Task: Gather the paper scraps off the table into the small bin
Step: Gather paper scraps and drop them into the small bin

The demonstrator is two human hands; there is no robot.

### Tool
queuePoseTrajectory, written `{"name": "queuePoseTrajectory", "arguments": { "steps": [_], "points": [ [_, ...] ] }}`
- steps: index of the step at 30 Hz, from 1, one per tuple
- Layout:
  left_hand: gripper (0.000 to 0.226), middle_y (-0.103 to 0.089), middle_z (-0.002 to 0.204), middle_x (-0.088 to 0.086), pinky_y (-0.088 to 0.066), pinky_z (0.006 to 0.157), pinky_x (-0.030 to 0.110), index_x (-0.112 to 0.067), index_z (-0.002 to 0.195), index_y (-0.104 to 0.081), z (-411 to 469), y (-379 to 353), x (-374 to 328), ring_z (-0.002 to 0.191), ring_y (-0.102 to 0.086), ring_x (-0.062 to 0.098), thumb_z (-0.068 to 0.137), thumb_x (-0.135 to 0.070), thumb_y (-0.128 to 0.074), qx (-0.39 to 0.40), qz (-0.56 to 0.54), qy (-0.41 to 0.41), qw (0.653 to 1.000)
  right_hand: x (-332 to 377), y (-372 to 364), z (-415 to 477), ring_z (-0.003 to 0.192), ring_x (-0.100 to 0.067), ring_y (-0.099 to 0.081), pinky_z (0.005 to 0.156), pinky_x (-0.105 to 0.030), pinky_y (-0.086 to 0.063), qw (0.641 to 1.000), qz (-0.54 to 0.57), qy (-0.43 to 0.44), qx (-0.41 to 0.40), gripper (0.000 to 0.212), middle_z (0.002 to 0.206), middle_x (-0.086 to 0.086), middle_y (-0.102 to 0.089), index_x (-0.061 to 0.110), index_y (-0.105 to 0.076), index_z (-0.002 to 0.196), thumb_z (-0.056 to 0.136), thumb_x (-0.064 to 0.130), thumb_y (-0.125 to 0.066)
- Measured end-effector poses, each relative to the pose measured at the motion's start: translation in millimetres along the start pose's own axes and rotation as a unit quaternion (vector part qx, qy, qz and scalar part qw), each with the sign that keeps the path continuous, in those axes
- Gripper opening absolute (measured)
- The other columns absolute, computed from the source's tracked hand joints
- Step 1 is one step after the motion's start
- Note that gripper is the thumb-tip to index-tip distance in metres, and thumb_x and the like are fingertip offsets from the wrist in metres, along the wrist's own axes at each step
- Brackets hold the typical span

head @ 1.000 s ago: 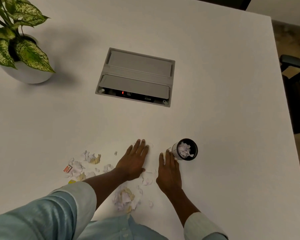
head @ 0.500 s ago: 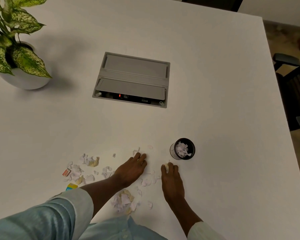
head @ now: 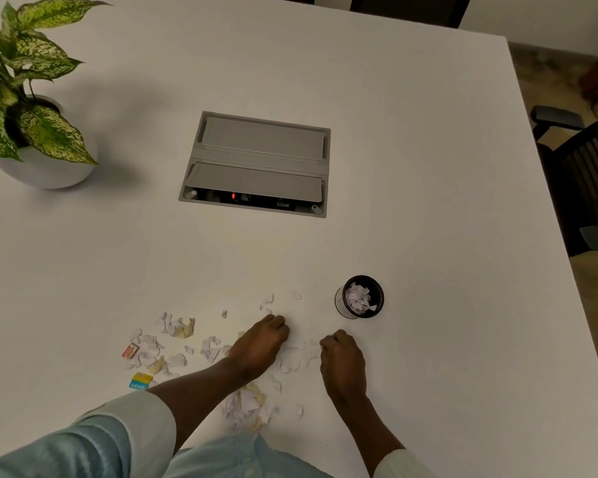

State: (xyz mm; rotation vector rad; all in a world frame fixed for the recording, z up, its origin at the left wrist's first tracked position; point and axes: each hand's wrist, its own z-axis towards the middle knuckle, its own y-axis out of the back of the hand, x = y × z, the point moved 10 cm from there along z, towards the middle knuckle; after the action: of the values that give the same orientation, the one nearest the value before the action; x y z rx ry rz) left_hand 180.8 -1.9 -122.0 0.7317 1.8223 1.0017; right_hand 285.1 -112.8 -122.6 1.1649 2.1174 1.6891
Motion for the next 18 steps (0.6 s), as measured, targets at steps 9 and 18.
{"name": "queuePoseTrajectory", "arguments": {
  "steps": [9,18],
  "points": [
    [0.018,-0.068,0.09,0.004,-0.051,0.068,0.028,-0.01,0.092,-0.073,63,89,-59,0.077,-0.062,0.017,0.084,0.005,-0.066,-0.17,-0.22,0.014,0.961,-28,134,1,0.067,-0.017,-0.067,0.063,-0.021,-0.047,0.93,0.216,-0.11,-0.276,0.014,0.082,-0.003,-0.072,0.012,-0.077,0.086,0.078,0.001,-0.081],
    [0.015,-0.073,0.097,0.006,-0.056,0.077,0.037,-0.009,0.102,-0.072,111,95,-85,0.083,-0.066,0.02,0.087,-0.008,-0.071,-0.147,-0.245,0.029,0.958,-52,148,37,0.072,-0.016,-0.066,0.063,-0.014,-0.041,0.93,0.213,-0.17,-0.245,0.012,0.088,-0.006,-0.079,0.012,-0.078,0.094,0.086,0.006,-0.071]
  ]
}}
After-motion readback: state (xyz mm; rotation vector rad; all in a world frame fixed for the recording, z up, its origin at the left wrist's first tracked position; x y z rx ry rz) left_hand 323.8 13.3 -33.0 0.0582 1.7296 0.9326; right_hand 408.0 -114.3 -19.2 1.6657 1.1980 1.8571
